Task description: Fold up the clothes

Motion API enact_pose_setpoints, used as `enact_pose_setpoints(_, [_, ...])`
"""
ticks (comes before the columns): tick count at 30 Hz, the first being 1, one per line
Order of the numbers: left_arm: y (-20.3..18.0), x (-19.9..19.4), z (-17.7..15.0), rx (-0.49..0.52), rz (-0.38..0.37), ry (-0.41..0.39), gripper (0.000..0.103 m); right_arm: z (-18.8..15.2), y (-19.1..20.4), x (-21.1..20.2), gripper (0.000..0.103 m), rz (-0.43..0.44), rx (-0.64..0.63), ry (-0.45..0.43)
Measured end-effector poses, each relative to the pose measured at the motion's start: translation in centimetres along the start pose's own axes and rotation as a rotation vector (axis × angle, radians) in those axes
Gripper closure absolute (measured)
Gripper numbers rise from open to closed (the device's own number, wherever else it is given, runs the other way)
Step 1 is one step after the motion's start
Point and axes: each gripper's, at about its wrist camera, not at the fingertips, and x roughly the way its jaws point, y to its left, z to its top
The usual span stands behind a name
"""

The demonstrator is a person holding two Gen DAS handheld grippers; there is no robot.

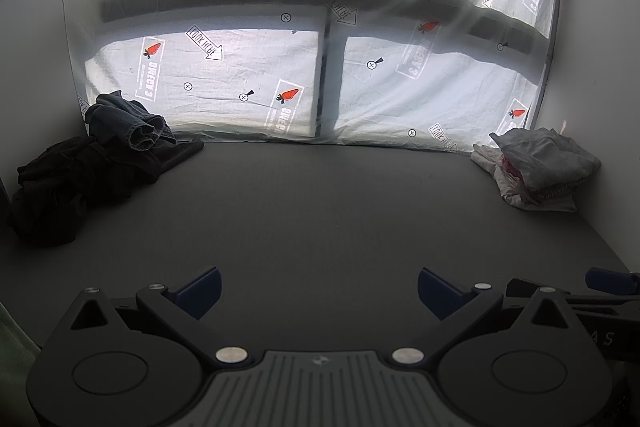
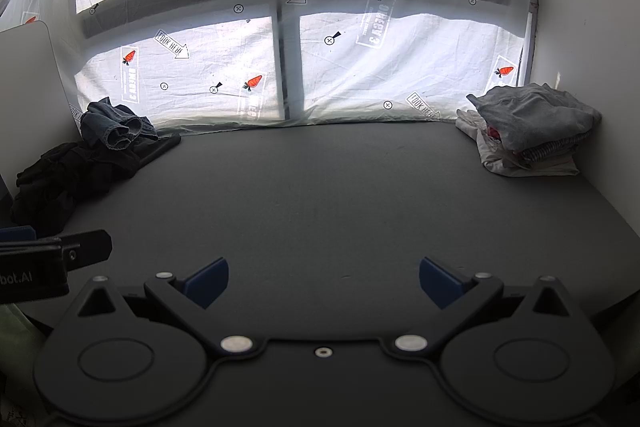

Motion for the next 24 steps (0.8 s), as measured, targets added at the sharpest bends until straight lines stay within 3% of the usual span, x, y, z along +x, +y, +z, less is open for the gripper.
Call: enact_pose_setpoints(24, [-0.03,-0.45,0.49,-0.006,0.008,0.004,0.000,0.17,0.03,-0.09,0.000,0.007,-0.006,0.005])
